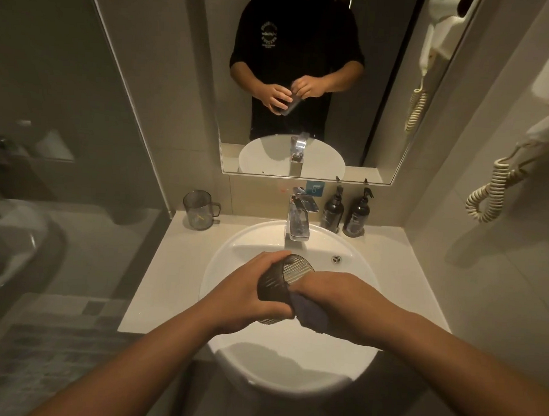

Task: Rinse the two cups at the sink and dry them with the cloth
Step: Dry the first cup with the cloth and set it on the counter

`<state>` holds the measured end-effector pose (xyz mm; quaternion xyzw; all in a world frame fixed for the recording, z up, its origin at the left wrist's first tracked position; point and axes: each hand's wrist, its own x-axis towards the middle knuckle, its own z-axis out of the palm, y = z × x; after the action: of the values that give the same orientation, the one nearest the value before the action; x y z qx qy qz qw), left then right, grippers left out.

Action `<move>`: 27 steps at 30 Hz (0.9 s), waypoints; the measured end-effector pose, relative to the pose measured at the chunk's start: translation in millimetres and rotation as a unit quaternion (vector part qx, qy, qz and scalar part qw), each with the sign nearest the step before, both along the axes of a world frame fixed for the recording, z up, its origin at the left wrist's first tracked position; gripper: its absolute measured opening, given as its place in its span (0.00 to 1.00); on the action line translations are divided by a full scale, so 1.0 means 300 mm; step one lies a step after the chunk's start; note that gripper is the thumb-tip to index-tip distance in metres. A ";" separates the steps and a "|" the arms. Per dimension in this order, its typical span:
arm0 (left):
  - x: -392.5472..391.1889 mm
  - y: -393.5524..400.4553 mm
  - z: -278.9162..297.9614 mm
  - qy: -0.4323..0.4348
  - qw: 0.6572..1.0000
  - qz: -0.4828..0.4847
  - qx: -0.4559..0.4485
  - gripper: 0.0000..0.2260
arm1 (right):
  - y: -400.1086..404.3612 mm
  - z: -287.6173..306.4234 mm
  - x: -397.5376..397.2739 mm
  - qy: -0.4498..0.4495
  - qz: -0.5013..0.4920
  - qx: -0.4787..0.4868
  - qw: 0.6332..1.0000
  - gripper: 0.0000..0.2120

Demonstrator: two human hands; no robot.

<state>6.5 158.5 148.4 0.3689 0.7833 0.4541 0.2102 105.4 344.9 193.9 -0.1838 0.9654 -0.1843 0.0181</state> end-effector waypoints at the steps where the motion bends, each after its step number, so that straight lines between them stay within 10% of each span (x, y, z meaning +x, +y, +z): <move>1: -0.003 0.002 0.001 -0.015 1.000 0.019 0.010 0.29 | 0.020 -0.010 0.003 0.005 0.002 -0.026 1.000 0.09; 3: -0.004 0.010 0.006 -0.113 0.986 0.114 0.052 0.18 | 0.053 -0.027 0.010 0.029 -0.008 -0.066 0.997 0.14; 8: 0.013 0.062 0.023 -0.474 0.848 0.194 0.140 0.28 | 0.033 -0.034 -0.004 0.059 -0.008 -0.046 0.997 0.15; 27: -0.010 0.122 0.076 -0.227 0.901 0.238 0.283 0.12 | -0.056 -0.029 0.015 0.098 -0.181 -0.163 0.965 0.07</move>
<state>3.5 195.2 171.3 0.1026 0.6169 0.7648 0.1549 109.8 328.0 185.1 -0.0240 0.9367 -0.3202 -0.1399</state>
